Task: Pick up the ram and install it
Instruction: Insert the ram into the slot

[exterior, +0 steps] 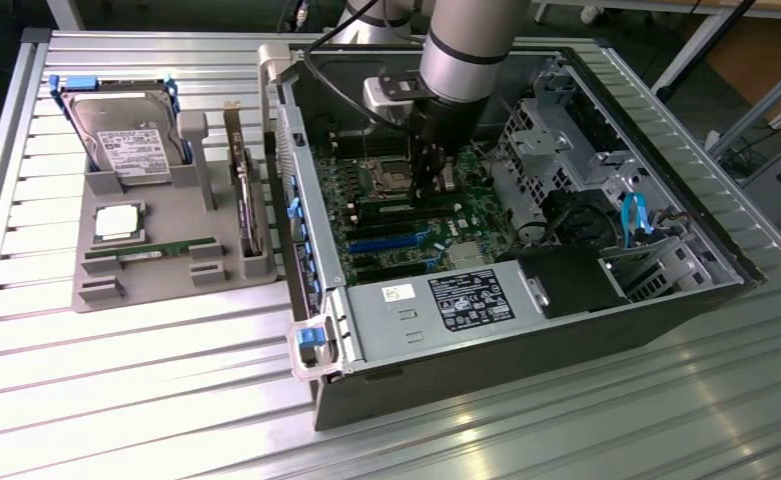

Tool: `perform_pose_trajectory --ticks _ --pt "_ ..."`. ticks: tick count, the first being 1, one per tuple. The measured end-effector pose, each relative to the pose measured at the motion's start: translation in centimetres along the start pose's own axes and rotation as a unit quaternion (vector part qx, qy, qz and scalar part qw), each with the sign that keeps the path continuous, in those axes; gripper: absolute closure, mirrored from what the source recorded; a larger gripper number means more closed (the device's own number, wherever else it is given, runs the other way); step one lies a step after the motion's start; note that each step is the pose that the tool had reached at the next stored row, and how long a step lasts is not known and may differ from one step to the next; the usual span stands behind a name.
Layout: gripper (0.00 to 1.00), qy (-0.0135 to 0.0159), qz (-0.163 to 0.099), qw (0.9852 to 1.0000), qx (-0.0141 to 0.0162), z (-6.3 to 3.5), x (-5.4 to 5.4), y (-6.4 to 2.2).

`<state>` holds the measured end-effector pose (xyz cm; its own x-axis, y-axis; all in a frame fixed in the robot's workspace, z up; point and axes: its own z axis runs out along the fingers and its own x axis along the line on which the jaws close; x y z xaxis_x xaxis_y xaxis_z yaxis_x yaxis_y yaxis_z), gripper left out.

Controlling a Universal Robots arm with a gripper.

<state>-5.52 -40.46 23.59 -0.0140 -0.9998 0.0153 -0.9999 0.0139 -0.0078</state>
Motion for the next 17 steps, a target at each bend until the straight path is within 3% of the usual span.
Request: perform_pose_trajectory --ticks 17 --pt "0.87 -0.0004 0.0 1.0 0.0006 0.13 -0.07 -0.08"
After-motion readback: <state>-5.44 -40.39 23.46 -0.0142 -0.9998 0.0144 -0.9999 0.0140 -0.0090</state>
